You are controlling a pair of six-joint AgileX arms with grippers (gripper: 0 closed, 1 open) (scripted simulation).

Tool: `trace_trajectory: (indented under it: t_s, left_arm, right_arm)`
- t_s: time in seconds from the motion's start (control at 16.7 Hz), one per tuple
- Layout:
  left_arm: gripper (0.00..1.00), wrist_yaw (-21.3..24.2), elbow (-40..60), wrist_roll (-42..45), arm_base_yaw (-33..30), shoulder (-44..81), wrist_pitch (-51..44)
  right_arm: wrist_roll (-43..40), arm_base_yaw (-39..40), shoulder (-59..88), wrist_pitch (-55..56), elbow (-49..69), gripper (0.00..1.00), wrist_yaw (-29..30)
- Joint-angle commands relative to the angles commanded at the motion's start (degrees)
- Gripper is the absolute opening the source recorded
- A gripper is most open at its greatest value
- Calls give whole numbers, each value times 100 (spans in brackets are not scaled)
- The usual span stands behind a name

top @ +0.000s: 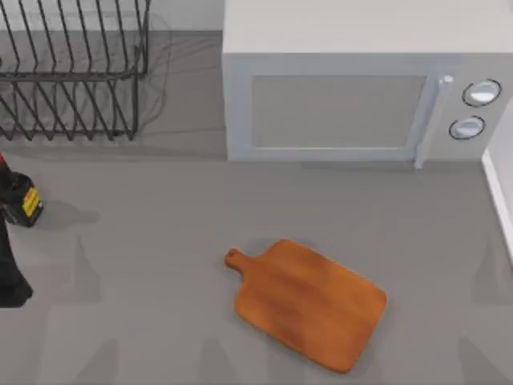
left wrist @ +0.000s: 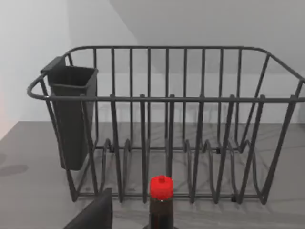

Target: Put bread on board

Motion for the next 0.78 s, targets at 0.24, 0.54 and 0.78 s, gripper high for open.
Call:
trace_trajectory:
  t_s: [0.24,0.54,0.78]
  left_arm:
    - [100,6,179,-1,51,186,-143]
    - [100,34,1432,39,389,1706,-1168]
    - [100,52,2894,168,744,3946,-2362]
  right_arm:
    - [0,0,0,0,0,100,0]
    - [0,0,0,0,0,100,0]
    - [0,0,0,0,0,100,0]
